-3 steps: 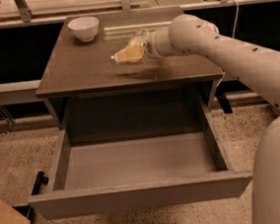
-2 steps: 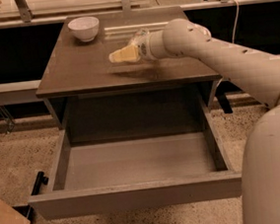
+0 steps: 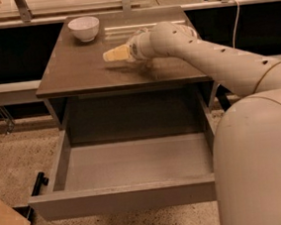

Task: Place water bottle into top drawer

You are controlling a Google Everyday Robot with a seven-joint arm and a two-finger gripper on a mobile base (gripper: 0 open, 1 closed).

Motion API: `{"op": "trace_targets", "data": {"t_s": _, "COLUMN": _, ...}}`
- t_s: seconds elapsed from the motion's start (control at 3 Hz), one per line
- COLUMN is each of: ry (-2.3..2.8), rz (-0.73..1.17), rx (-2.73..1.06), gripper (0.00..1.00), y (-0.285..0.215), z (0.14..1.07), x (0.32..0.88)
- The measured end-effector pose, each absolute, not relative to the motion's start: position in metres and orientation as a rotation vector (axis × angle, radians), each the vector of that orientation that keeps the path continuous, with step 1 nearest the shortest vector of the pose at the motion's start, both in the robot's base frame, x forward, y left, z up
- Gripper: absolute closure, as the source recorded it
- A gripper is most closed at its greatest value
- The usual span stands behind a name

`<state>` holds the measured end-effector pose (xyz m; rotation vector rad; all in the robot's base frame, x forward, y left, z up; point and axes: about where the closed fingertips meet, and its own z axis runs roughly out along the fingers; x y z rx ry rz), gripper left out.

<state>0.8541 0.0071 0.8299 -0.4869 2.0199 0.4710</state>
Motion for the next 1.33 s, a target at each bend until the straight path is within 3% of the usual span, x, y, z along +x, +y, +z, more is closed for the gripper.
{"op": "trace_targets", "data": {"t_s": 0.33, "ry": 2.025, "rz": 0.403, "rx": -0.493, "gripper": 0.17, "y": 0.007, "z": 0.825, "x": 0.875}}
{"op": "trace_targets", "data": {"t_s": 1.33, "ry": 2.039, "rz": 0.289, "rx": -0.455, "gripper": 0.86, "y": -0.018, "z": 0.821, "x": 0.9}}
